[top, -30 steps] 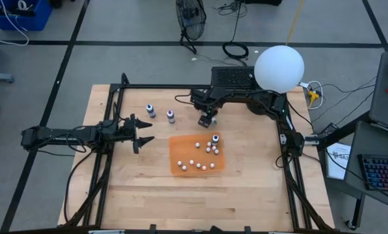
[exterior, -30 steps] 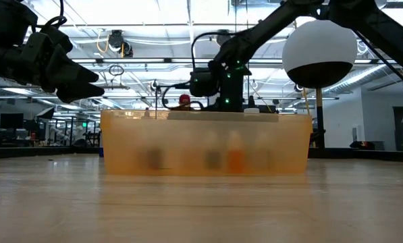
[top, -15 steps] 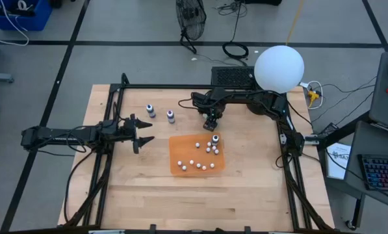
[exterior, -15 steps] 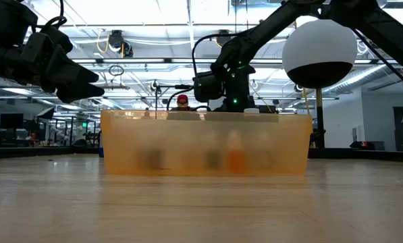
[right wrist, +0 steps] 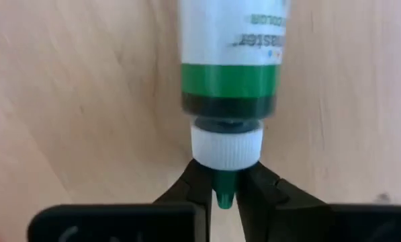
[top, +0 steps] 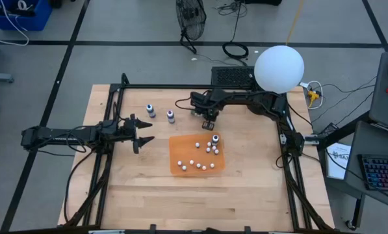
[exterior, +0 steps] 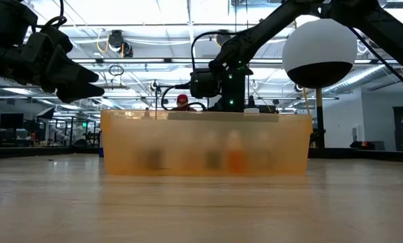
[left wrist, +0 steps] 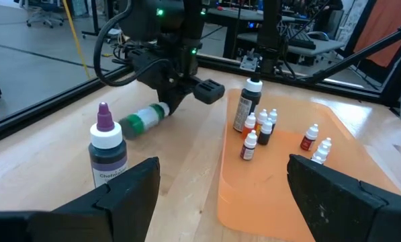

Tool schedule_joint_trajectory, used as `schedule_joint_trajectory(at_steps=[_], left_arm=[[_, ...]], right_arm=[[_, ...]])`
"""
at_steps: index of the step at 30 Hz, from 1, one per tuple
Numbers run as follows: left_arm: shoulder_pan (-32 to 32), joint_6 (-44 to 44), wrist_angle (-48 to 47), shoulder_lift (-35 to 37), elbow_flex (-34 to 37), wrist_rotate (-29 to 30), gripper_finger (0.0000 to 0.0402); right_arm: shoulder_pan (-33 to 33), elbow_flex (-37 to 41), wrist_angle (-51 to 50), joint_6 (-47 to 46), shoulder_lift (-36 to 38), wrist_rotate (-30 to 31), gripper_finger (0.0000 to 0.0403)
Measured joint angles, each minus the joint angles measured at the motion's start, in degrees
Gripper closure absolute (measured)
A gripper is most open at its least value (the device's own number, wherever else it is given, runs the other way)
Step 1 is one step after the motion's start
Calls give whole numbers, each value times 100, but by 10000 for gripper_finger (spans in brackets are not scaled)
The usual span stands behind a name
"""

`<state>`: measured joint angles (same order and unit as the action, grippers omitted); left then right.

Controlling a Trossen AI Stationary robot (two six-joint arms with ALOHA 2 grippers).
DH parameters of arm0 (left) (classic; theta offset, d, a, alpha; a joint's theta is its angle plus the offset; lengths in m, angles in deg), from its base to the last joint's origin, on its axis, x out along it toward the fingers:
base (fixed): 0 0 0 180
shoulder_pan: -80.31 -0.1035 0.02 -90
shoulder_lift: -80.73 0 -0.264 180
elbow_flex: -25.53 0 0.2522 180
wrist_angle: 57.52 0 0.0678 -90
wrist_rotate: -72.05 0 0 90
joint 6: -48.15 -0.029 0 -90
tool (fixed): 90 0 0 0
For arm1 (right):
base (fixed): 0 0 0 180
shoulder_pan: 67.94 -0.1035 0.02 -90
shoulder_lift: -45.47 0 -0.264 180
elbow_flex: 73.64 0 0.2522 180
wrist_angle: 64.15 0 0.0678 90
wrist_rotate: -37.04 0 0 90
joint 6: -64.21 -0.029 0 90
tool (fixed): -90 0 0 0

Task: Pick & Place food coloring
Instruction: Put the big green food coloring bottle into the orange bin

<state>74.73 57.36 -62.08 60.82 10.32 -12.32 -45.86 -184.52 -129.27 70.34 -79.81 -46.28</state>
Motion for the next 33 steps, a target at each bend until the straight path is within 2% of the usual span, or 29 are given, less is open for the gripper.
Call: schedule_joint_trajectory(at_steps=[6,9,15,23,30,33], left_arm=[[-2,1,-1,-1,0,0,78],[0,0,-1,0,2,0,78],[-1,2,-1,0,2,0,78],[-2,1,-2,1,2,0,78],[-2,-28,1,-1,2,2,78],[-1,-383,27,-2,2,9,78]], right_arm=[[-300,0,351,388,568,800,372],[-447,-8,361,474,962,994,372],[-837,-13,170,228,1846,984,372],[-1703,-3,-424,-193,2497,979,372],[-2364,887,8,-213,2807,983,372],[-2538,1360,434,-223,2932,977,372]])
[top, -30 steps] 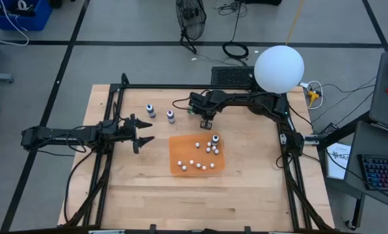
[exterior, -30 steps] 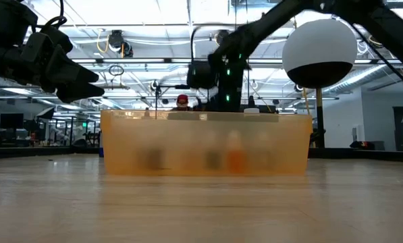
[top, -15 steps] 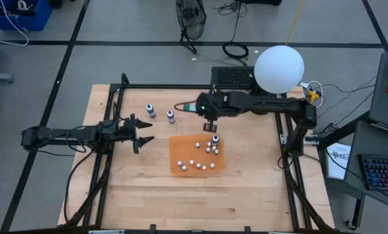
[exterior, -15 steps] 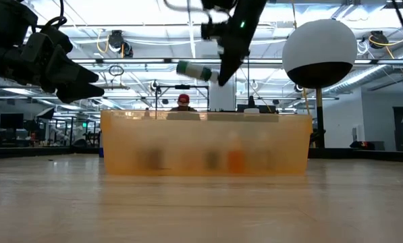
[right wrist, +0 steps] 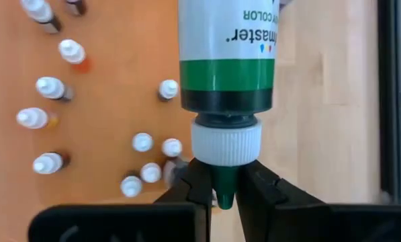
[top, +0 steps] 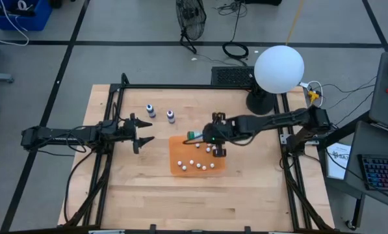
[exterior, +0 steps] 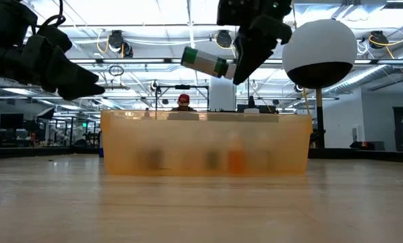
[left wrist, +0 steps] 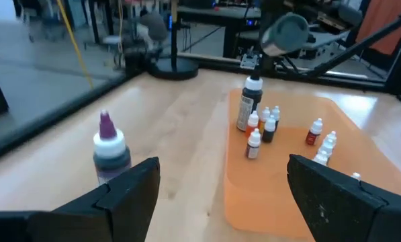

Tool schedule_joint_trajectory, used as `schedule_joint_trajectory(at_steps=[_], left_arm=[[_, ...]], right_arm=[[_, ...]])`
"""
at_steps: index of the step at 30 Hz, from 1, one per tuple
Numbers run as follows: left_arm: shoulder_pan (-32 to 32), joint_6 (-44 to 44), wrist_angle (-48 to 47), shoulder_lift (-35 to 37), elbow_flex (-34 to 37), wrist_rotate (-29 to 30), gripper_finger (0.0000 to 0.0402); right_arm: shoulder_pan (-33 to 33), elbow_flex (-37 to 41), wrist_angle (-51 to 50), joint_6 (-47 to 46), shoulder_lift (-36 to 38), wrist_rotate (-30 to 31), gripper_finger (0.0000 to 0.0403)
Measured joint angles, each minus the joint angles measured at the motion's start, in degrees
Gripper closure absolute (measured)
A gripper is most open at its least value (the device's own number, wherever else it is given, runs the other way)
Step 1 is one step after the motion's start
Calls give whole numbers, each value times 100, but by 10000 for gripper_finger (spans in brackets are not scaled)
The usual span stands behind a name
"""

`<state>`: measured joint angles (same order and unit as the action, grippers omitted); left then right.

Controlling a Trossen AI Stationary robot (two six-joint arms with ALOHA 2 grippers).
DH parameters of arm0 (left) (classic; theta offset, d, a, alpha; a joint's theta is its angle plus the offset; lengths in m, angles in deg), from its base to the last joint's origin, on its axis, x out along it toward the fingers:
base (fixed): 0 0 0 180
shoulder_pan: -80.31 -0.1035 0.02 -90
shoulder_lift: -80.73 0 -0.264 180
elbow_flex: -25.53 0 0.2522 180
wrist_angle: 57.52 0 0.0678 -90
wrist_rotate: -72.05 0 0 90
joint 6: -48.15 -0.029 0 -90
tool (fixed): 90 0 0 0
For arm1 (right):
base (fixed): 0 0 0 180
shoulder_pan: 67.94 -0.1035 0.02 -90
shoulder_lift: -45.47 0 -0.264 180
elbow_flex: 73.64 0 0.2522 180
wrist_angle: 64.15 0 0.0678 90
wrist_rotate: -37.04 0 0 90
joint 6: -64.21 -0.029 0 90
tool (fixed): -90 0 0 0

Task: Pick & Place food coloring
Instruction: Put the big green food coloring bottle into the orange bin

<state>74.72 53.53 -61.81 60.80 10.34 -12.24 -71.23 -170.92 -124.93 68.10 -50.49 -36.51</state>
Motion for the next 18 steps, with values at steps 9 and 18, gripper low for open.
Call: schedule_joint_trajectory(at_steps=[9,18], left_arm=[[3,226,1246,2,4,361,78],[3,619,2290,-31,2,478,78]], right_arm=[[-472,452,329,-256,182,6,372],[-542,454,397,-193,180,10,372]])
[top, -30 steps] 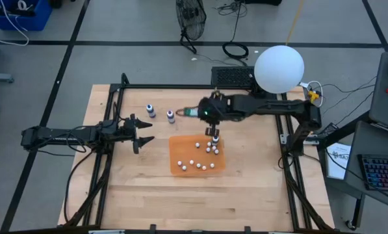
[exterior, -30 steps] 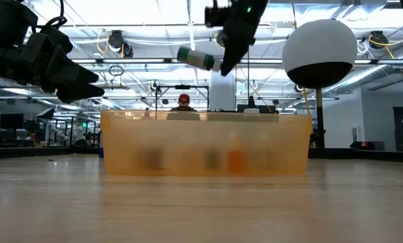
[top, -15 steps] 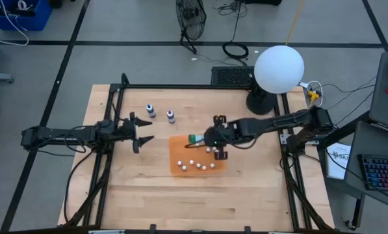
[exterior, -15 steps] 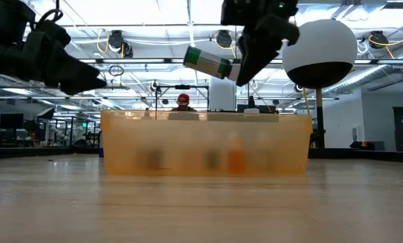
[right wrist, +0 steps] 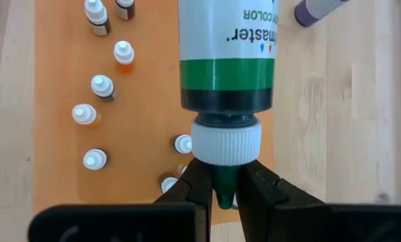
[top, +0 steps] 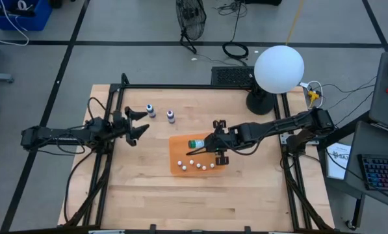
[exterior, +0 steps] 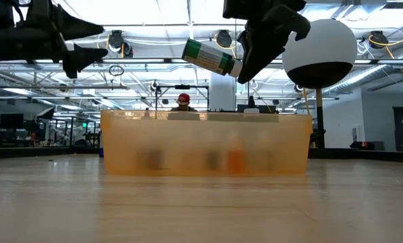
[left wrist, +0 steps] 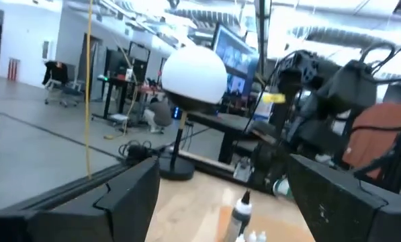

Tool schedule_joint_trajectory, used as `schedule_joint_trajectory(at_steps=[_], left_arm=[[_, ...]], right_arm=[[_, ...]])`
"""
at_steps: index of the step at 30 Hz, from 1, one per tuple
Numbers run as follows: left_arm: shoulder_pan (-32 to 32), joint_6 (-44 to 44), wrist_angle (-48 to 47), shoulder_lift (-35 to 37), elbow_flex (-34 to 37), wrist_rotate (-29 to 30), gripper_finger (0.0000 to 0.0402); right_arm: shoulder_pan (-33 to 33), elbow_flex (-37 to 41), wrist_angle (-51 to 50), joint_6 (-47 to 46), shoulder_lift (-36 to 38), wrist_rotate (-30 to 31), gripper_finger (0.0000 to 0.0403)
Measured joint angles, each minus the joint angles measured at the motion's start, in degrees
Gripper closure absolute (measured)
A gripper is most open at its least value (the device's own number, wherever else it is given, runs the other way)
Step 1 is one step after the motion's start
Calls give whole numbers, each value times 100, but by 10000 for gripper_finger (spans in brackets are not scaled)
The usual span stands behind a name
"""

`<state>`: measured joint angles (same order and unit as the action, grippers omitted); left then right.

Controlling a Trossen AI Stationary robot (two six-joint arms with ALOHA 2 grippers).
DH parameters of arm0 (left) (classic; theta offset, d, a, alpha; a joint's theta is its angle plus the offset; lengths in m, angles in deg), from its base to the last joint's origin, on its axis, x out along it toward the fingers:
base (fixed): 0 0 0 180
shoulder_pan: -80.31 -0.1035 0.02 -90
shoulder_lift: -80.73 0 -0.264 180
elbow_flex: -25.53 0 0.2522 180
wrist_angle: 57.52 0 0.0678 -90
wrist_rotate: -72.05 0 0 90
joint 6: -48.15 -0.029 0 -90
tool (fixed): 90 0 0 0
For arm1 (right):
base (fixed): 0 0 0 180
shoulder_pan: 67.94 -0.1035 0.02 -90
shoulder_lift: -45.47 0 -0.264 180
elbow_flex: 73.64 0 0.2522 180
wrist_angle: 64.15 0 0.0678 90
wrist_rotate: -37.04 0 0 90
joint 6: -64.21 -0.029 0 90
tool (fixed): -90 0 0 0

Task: Pick & Place food coloring
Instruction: Put the big green food coloring bottle into the orange bin

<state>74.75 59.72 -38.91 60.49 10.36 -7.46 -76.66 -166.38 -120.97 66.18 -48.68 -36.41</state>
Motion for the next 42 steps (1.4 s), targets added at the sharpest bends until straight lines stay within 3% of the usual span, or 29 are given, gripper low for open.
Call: schedule_joint_trajectory(at_steps=[8,13,19,24,29,36,42], left_arm=[[-3,-59,-619,-1,0,400,78],[145,-200,-499,-377,-1,107,78],[529,-127,-510,-1979,-726,407,78],[1026,-1197,-519,-3754,-1891,410,78],[1439,-2153,-525,-5046,-3028,407,78],[1506,-2457,-654,-6072,-3863,410,78],[1330,-2436,-553,-6384,-4103,405,78]], right_arm=[[-1,0,3,21,0,1,372],[-1,0,8,21,0,-3,372],[14,0,197,21,0,-6,372],[102,0,215,-107,0,-5,372],[126,2,209,-172,-2,-9,372],[126,2,211,-165,-2,-12,372],[125,2,211,-136,-2,-12,372]])
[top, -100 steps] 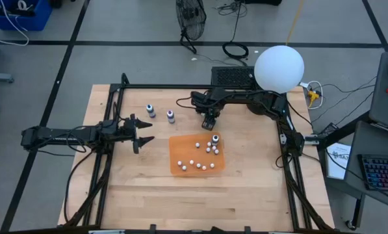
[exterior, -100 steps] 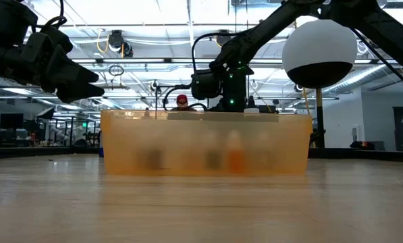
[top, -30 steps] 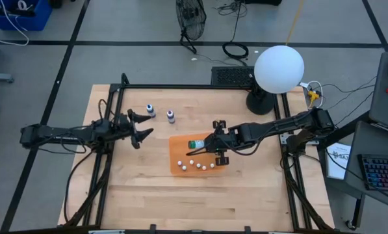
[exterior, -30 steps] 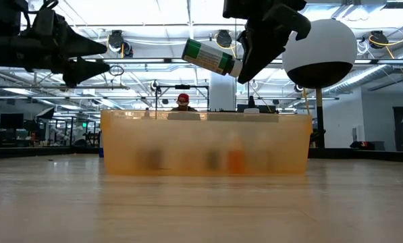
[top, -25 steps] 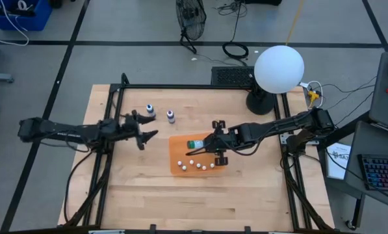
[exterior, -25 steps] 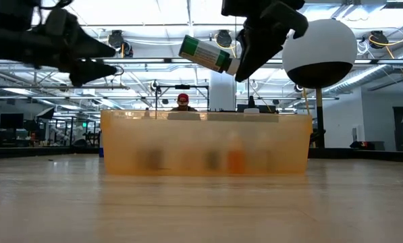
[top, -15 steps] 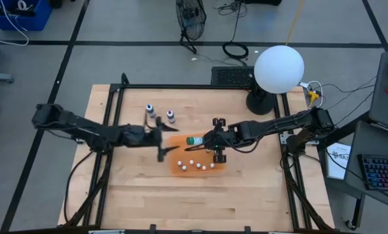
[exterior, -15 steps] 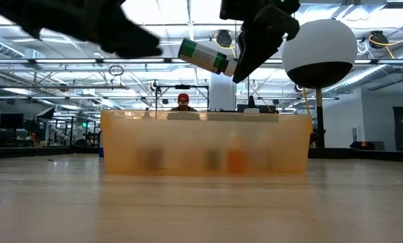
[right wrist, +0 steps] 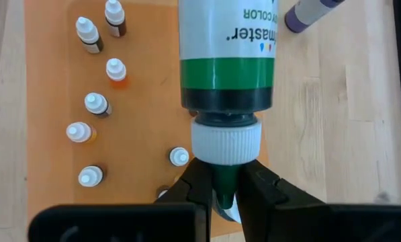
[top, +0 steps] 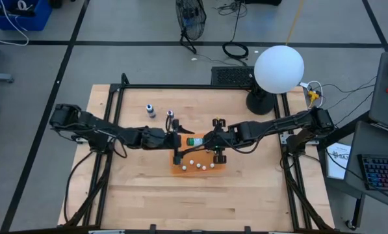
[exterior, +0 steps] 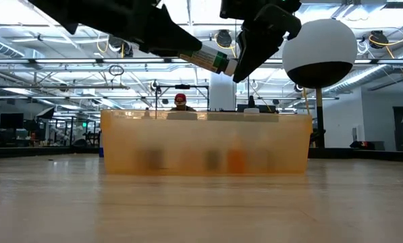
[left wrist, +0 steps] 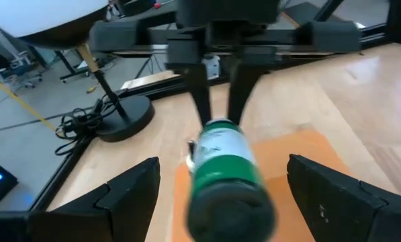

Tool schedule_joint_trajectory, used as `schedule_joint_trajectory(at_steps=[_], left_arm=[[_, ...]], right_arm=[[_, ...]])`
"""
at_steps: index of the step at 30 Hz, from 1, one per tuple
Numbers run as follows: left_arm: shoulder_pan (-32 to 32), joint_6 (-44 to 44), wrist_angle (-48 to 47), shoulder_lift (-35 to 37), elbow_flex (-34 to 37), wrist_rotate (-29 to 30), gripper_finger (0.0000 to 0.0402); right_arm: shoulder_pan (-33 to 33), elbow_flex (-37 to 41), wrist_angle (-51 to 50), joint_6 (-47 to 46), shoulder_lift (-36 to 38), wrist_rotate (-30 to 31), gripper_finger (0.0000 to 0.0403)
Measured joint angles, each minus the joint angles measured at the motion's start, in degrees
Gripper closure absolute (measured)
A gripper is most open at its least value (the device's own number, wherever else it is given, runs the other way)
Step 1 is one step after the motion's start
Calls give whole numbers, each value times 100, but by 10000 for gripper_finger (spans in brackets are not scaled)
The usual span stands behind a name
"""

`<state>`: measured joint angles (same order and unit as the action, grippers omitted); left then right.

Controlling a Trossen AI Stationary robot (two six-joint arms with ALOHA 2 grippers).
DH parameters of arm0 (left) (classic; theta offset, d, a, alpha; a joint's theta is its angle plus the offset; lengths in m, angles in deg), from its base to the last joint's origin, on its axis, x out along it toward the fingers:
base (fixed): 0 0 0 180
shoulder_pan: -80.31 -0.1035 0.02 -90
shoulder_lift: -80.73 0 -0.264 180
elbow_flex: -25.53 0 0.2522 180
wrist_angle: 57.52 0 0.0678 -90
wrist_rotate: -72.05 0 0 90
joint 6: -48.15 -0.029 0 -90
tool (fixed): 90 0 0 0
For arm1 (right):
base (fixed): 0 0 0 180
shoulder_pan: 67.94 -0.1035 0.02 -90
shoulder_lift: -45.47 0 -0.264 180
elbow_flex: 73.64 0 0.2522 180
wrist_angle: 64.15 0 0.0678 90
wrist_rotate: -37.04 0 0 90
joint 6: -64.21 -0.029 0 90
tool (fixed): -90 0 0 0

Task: Pick & Place food coloring
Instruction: Put the big green food coloring bottle into the orange bin

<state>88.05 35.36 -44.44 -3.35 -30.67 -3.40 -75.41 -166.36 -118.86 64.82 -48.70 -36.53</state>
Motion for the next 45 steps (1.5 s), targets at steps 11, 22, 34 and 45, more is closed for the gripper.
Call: schedule_joint_trajectory(at_steps=[11,22,34,45], left_arm=[[-387,398,-82,-4,-11,-719,104],[-460,367,-230,12,-11,-851,268],[-502,103,-657,538,-8,-497,268],[-1169,163,1147,538,504,-1960,268]], right_arm=[[-1,0,2,1,0,-2,372],[4,2,87,-20,-4,19,364],[23,372,-532,-565,644,693,220],[399,3232,4739,1019,2475,584,209]])
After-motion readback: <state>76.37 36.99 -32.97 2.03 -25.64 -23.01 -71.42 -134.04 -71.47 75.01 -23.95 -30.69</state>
